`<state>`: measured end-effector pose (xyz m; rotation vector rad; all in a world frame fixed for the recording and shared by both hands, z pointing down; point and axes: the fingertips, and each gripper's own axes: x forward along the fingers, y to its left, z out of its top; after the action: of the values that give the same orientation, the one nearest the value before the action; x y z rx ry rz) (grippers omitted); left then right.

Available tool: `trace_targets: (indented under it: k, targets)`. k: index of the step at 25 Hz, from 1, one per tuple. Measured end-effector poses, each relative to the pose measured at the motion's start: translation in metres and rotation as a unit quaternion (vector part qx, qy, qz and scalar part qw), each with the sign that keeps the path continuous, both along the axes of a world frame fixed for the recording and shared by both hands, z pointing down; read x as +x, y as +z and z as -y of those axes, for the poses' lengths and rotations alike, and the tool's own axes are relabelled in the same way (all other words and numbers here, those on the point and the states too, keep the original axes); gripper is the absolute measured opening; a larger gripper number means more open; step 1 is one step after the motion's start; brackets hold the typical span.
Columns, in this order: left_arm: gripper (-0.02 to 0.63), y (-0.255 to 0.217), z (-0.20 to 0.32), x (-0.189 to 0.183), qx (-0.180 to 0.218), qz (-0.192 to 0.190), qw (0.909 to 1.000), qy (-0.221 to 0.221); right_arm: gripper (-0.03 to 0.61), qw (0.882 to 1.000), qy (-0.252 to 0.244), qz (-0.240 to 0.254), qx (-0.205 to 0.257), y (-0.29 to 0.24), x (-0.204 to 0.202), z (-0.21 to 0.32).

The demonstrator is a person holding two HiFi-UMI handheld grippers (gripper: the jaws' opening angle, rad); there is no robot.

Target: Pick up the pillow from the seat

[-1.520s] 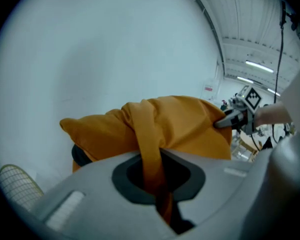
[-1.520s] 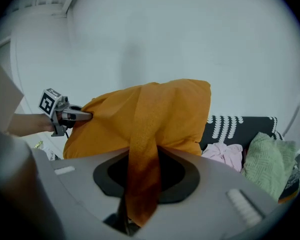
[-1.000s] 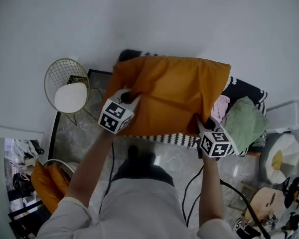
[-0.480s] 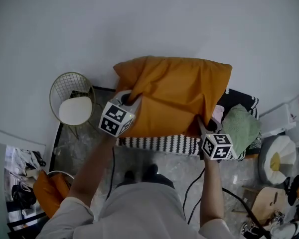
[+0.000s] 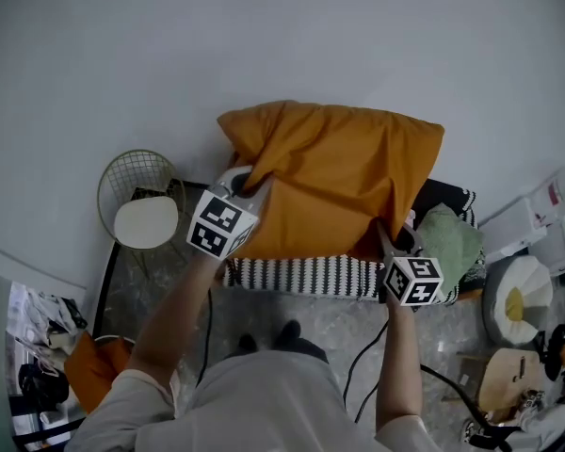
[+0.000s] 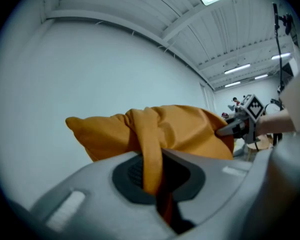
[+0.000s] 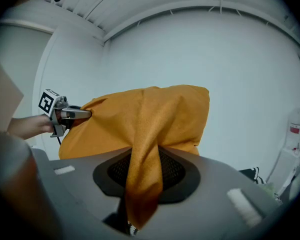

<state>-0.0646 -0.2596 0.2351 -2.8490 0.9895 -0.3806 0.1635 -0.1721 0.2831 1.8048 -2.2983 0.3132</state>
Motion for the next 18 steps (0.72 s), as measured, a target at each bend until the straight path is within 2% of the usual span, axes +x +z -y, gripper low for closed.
trace_targets:
  k: [12, 18]
  targets:
    - [0.009, -0.040, -0.054, -0.015, 0.045, -0.023, 0.9986, 0.017, 0.109, 0.998, 0.020, -0.013, 0.050, -0.035, -0.015, -0.056]
    - [0.009, -0.058, -0.075, 0.001, 0.063, -0.028, 0.9976, 0.007, 0.109, 0.998, 0.013, -0.012, 0.068, -0.048, 0.004, -0.071]
